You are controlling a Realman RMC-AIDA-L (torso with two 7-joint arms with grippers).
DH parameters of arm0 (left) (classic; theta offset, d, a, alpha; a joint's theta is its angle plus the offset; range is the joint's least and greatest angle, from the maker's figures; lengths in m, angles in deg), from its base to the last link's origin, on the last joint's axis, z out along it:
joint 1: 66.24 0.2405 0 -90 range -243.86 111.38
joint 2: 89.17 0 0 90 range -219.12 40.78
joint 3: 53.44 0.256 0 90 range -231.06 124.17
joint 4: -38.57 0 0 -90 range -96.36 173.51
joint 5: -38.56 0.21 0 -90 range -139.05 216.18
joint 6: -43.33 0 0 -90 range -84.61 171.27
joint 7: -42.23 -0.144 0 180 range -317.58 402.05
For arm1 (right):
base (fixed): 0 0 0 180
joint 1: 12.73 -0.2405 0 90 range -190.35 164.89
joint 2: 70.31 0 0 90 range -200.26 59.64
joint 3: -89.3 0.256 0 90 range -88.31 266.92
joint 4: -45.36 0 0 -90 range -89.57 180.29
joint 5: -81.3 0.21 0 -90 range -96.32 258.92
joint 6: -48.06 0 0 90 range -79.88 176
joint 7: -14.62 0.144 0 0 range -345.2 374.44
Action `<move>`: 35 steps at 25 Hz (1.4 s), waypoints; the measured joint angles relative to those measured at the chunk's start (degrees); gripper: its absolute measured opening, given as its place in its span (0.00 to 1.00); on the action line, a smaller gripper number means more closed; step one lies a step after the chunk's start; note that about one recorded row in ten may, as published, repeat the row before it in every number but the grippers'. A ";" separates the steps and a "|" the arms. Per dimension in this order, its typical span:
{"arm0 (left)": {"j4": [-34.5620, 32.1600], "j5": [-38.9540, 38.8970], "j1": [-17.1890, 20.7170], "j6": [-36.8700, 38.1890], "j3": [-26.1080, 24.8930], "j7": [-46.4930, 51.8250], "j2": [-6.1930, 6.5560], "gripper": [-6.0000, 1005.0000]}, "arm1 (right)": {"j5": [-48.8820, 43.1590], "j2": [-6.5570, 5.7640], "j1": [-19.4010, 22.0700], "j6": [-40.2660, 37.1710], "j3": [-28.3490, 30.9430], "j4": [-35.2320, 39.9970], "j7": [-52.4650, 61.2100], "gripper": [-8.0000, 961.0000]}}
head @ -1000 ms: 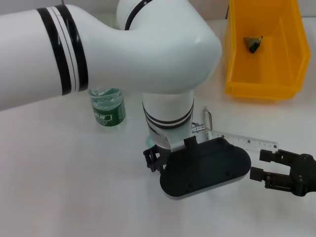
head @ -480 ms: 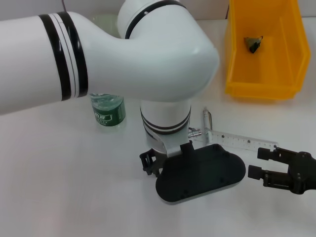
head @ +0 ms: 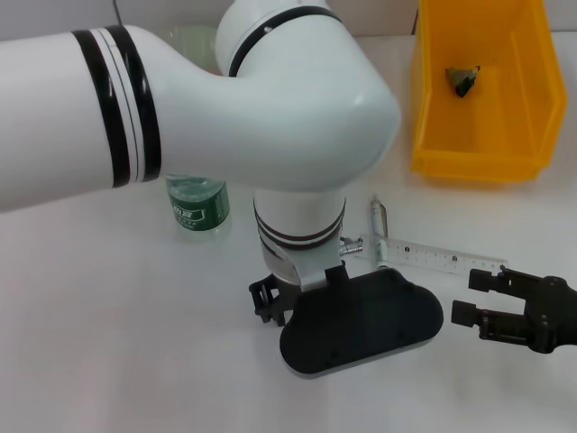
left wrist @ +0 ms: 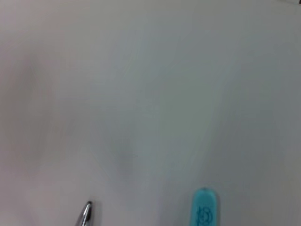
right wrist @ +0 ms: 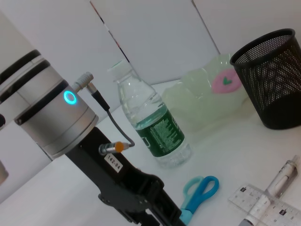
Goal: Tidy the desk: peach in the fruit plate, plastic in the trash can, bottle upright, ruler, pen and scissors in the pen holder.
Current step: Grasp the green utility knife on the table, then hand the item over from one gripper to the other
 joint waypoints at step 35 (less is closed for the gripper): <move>-5.22 -1.95 1.31 1.13 -5.77 -0.92 0.56 0.21 | -1.03 -0.09 -1.42 -1.30 4.31 1.09 2.82 0.85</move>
